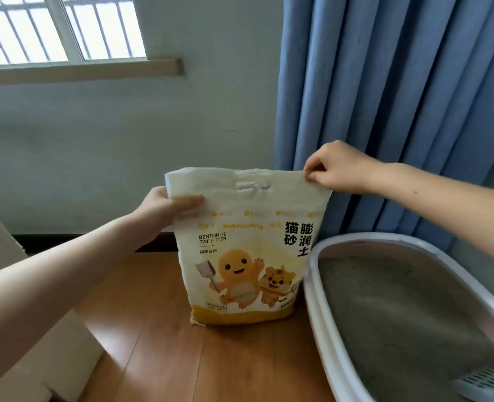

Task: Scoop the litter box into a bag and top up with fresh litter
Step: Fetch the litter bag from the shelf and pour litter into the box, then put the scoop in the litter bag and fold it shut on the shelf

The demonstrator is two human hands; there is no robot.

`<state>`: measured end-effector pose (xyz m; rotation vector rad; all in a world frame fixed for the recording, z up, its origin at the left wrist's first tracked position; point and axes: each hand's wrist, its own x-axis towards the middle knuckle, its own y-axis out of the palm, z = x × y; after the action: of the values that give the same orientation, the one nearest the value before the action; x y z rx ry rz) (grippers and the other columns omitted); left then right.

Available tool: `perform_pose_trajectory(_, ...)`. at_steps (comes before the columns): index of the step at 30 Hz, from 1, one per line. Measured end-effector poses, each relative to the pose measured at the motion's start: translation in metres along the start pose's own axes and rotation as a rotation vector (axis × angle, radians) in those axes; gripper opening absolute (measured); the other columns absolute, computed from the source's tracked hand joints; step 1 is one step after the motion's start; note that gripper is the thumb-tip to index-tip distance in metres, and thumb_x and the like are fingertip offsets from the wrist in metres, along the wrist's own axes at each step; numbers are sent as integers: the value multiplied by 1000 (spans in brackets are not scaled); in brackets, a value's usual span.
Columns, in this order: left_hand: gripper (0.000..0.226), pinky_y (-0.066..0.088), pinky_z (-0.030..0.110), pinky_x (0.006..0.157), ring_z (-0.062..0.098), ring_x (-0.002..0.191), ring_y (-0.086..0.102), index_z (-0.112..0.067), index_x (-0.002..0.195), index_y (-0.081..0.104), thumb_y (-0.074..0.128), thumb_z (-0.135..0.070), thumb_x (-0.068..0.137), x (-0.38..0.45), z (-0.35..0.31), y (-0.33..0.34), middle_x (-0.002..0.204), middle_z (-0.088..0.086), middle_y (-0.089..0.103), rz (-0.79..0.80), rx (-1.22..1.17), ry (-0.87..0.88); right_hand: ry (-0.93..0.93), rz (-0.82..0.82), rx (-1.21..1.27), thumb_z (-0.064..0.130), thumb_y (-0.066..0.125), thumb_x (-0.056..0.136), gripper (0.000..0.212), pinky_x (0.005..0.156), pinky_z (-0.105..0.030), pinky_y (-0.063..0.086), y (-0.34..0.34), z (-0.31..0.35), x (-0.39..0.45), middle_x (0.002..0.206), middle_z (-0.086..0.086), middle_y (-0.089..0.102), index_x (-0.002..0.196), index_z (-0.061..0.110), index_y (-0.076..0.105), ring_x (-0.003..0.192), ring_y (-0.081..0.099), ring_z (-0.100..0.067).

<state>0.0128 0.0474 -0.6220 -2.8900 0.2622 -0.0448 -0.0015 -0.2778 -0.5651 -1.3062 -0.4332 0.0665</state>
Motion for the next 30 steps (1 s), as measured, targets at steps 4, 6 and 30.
perform_pose_trajectory(4, 40, 57, 26, 78, 15, 86, 71, -10, 104, 71, 84, -27, 70, 11, -21, 2, 94, 5, 74, -187, 104, 201, 64, -24, 140, 22, 63, 89, 13, 80, -28, 51, 4, -7, -2, 85, 6, 70, 87, 14, 74, 86, 64, -11)
perform_pose_trajectory(6, 32, 51, 13, 77, 4, 84, 68, -17, 101, 72, 82, -29, 72, 14, -39, 10, 90, -7, 73, -301, 333, 390, 77, -45, 233, 23, 65, 88, 13, 81, -28, 53, 6, -10, -4, 86, 5, 71, 88, 14, 75, 86, 65, -9)
perform_pose_trajectory(30, 48, 46, 33, 91, 12, 113, 49, -27, 133, 45, 55, -47, 91, 15, 58, 282, 126, -6, 50, 835, 1177, 866, 835, 1115, -103, 28, 69, 85, 18, 66, -25, 51, 94, -155, -247, 85, -1, 61, 85, 15, 57, 76, 61, -15)
